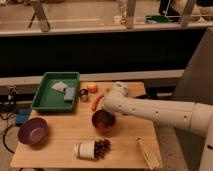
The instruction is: Wipe red bowl with eraser
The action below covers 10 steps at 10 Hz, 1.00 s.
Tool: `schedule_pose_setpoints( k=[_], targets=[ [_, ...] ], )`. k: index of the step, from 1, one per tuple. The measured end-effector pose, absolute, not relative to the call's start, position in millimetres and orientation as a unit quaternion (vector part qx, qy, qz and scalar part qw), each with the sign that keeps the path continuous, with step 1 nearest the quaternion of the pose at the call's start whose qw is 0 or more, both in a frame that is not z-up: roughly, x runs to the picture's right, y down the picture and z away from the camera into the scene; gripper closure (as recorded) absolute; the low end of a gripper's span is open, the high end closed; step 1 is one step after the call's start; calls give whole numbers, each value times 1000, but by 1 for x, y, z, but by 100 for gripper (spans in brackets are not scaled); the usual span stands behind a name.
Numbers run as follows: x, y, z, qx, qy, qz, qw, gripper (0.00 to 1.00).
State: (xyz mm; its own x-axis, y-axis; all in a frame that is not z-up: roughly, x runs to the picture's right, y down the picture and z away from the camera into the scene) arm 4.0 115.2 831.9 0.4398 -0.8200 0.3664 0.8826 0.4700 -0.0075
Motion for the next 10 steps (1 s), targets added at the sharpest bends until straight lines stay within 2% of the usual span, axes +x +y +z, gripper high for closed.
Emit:
schedule_pose_setpoints(
  k=[5, 6, 10],
  targets=[
    [-33, 118, 835, -100, -184, -528, 823, 100],
    [-43, 127, 820, -91, -218, -531, 814, 100],
    [-17, 141, 804, -93, -220, -527, 816, 100]
  ],
)
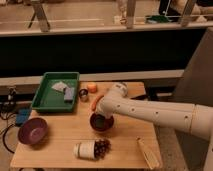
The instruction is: Wipe red bowl with eraser
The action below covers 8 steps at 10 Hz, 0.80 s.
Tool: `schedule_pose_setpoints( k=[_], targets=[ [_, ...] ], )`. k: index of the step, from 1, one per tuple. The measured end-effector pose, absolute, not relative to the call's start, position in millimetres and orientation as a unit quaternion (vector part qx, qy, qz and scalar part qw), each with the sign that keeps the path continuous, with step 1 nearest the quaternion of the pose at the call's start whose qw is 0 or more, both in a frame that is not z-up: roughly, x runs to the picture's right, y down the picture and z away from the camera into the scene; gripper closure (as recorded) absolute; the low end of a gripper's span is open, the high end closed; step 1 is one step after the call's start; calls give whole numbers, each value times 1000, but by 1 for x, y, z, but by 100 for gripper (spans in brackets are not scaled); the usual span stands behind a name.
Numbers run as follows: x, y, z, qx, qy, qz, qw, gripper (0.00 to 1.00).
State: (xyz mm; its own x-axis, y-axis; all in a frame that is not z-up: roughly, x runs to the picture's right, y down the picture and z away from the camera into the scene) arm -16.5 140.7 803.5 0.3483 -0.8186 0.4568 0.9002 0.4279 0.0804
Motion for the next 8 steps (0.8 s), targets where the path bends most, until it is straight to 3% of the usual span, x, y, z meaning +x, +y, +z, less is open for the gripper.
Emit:
schedule_pose_setpoints(
  k=[8],
  targets=[
    [22, 135, 808, -89, -194, -508, 835, 100]
  ],
)
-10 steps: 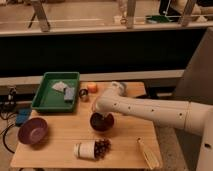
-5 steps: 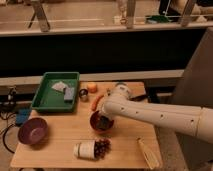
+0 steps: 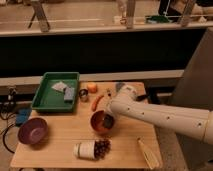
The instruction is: Wipe red bowl with eraser
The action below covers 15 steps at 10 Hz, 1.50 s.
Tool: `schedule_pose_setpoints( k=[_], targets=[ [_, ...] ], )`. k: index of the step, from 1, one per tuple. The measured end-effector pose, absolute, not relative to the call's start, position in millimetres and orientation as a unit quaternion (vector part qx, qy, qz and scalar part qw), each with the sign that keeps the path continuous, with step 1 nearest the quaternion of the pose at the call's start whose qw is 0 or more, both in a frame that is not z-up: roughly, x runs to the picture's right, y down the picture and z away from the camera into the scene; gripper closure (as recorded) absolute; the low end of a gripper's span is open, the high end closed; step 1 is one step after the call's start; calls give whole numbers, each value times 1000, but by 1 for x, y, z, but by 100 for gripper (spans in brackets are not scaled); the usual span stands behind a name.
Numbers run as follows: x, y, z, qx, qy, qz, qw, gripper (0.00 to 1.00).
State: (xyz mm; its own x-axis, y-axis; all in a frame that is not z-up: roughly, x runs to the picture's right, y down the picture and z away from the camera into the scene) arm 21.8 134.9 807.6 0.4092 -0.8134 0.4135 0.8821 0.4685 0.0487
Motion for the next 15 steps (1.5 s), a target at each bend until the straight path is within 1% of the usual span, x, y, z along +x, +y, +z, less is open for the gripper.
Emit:
schedule_pose_setpoints(
  k=[4, 7, 11, 15],
  targets=[
    [-28, 125, 824, -71, -221, -532, 815, 100],
    [-48, 119, 826, -55, -236, -546, 802, 100],
    [-60, 130, 810, -42, -258, -559, 787, 100],
    [-50, 147, 794, -51, -249, -560, 788, 100]
  ],
)
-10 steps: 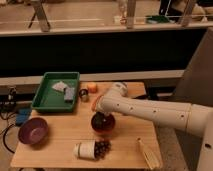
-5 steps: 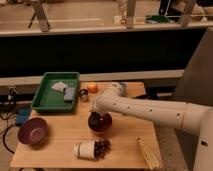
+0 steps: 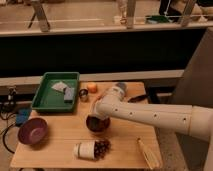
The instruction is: Wipe red bowl with eraser
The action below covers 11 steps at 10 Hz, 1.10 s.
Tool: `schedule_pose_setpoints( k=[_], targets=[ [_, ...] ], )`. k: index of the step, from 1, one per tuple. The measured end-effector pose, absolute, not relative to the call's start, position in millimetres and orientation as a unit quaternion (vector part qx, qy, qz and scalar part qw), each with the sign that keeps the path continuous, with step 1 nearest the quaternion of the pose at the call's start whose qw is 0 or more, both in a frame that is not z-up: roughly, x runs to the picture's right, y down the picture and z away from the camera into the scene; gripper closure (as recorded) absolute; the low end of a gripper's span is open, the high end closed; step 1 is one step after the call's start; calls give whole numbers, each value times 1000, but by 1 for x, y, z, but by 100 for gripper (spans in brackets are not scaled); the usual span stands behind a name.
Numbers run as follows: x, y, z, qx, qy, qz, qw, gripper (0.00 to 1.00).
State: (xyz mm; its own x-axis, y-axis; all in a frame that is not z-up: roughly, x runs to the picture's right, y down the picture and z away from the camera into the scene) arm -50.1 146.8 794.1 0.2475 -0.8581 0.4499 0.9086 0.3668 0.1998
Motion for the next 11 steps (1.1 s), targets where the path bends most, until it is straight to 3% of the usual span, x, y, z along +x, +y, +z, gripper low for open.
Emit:
schedule_pose_setpoints(
  k=[6, 11],
  targets=[
    [-11, 136, 800, -64, -210, -531, 818, 100],
    [-30, 121, 819, -68, -219, -529, 817, 100]
  ],
)
